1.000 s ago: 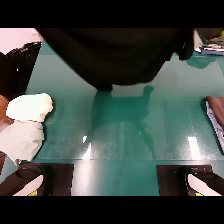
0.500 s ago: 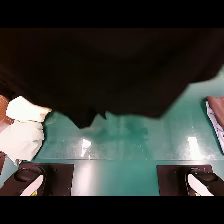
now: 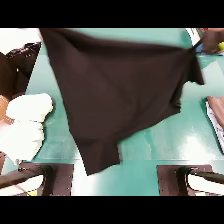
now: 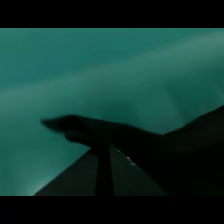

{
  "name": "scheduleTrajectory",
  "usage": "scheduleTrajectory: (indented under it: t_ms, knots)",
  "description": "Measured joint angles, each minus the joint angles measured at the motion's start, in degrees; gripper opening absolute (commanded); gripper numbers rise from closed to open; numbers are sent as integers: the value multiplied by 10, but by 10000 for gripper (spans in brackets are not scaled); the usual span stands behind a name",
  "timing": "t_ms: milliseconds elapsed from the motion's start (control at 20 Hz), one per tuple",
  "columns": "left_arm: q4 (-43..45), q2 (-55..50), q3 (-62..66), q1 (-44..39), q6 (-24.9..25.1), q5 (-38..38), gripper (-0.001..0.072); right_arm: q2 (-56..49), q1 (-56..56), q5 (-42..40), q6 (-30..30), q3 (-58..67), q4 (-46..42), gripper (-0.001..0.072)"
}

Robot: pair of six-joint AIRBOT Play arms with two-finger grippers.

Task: Fold the shirts.

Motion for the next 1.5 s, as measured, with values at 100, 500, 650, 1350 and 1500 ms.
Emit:
scheduleTrajectory:
  t_ms: [100, 500, 650, 1350, 1500]
  knots:
    - [9, -97, 0, 0, -2, -17, 24, -73, 17, 11, 3, 1, -29, 19]
    - [27, -310, 0, 0, -5, 97, 45, -272, 28, -120, 0, 1, -64, 33]
    - [38, -329, 0, 0, -9, 145, 551, -303, 23, -180, -1, 1, -41, 366]
    - [30, -200, -87, 90, -55, -52, 552, -170, -43, -48, -90, -15, 0, 325]
    - [27, -111, -223, 96, -44, -48, 552, -105, -64, -26, -97, -87, 2, 326]
